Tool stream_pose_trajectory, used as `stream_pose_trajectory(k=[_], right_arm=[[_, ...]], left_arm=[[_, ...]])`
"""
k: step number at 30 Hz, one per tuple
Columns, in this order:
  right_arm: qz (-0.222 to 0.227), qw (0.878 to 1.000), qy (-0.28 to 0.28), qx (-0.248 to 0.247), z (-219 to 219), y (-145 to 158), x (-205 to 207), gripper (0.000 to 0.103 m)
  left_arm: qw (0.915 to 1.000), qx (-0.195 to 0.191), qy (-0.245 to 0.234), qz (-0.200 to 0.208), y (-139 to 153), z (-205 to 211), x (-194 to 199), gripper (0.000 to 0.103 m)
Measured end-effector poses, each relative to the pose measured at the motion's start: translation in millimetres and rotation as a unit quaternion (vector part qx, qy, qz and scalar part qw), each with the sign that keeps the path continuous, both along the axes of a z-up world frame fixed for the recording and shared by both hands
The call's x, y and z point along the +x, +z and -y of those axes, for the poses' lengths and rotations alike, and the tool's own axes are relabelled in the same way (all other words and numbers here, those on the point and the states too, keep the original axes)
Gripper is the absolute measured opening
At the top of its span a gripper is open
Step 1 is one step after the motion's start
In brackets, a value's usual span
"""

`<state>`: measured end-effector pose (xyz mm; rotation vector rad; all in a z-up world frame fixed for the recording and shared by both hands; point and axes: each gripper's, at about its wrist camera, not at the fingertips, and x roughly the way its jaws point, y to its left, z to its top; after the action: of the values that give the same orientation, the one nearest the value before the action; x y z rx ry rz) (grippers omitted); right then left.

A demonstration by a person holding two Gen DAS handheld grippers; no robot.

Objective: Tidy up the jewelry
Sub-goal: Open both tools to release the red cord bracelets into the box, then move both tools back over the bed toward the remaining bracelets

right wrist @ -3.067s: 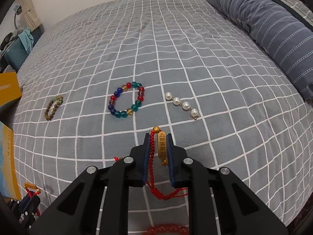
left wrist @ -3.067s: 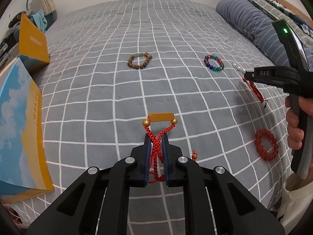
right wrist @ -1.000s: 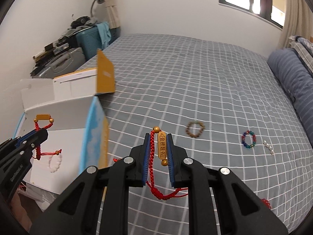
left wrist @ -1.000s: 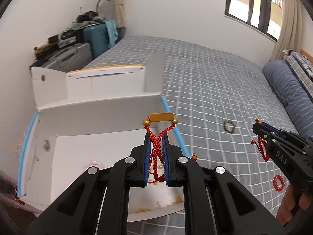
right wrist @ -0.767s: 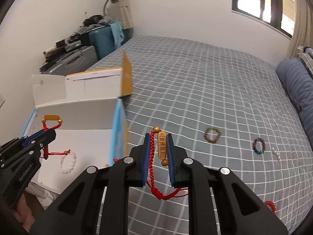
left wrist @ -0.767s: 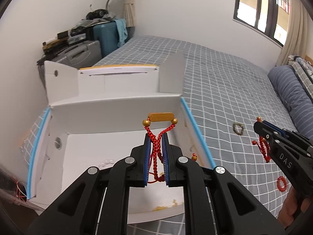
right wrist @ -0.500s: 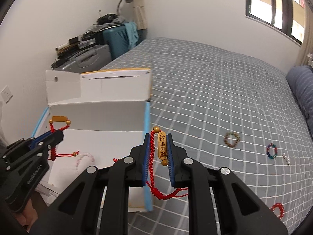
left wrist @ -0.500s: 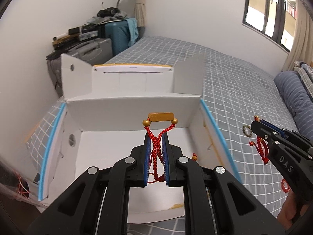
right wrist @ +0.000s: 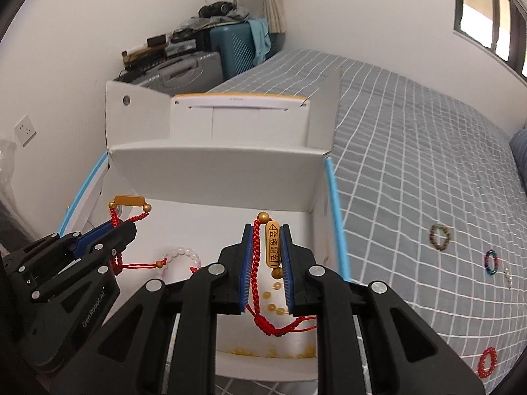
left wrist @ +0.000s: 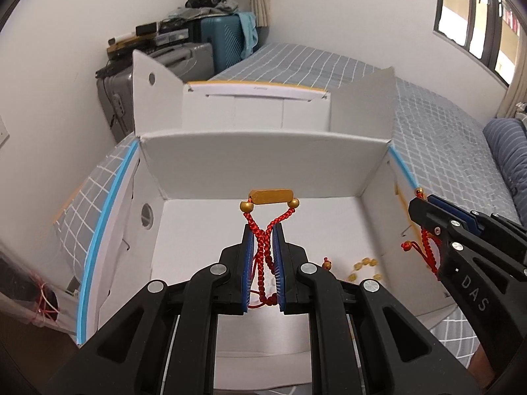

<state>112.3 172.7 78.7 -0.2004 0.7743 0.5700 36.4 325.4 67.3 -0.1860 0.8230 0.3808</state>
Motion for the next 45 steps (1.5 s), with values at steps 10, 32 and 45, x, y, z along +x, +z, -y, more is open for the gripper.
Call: stream_pose_trajectory(k=[10, 32, 45], right_arm=[[-0.038, 0.999, 0.002, -0.02, -22.8, -32.4, 14.8, 0.017], [-0.026, 1.0, 0.001, -0.01, -22.9, -30.7, 13.2, 0.059], [0.019, 1.0, -0.014, 0.016, 5.3, 0.9, 0.5, 0.088]], left_arm=[[0.9992, -0.014, 0.011, -0.035, -28.9, -18.7, 10.5, 0.011], [0.999, -0.007, 0.038, -0.023, -18.4, -28.8, -0.4, 0.051], [0.9992, 0.004, 0.04, 0.003, -2.1, -22.4, -4.1, 0.081]])
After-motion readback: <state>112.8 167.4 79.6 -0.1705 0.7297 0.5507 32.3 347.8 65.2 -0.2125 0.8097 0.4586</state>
